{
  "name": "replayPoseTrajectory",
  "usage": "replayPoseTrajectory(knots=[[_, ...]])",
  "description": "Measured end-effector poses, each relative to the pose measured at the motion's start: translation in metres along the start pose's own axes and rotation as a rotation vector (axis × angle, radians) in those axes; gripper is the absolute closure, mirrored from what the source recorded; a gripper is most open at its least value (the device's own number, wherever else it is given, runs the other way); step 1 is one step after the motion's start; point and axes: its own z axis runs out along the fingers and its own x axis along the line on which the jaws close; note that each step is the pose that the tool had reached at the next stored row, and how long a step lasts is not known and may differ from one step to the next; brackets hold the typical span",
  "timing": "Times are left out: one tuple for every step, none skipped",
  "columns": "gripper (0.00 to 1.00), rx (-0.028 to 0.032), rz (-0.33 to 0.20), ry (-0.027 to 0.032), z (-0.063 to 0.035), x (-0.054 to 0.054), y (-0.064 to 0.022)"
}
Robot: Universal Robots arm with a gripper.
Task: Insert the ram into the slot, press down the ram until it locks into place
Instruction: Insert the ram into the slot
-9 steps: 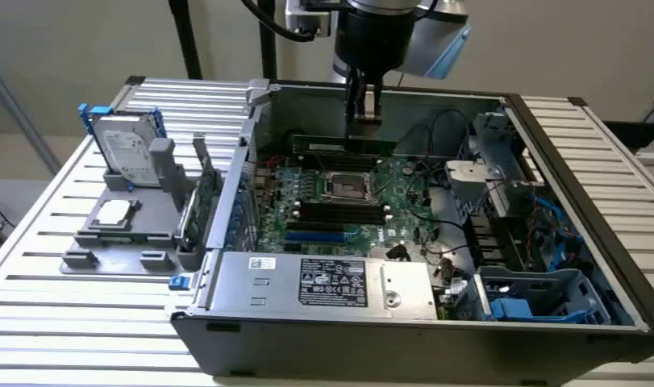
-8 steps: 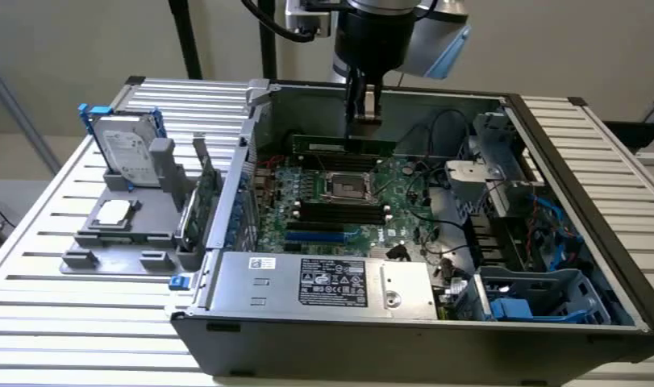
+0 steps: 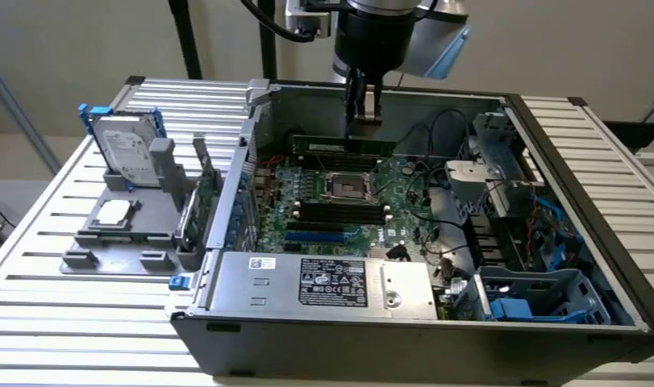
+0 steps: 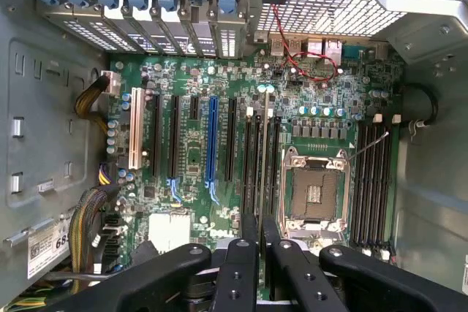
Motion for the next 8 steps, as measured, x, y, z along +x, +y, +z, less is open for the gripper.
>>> replayPoseTrajectory(knots=[[0.86, 0.0, 0.0, 0.0001, 0.0, 0.0, 0.0], [0.86, 0.0, 0.0, 0.0, 0.0, 0.0, 0.0], [0.86, -0.0001, 0.0, 0.0001, 0.0, 0.0, 0.0], [0.86, 0.0, 0.0, 0.0, 0.0, 0.0, 0.0], [0.86, -0.0001, 0.0, 0.0001, 0.0, 0.0, 0.0], [0.86, 0.0, 0.0, 0.0, 0.0, 0.0, 0.0], [0.86, 0.0, 0.0, 0.0001, 0.0, 0.0, 0.0], [0.86, -0.0001, 0.0, 0.0001, 0.0, 0.0, 0.0]])
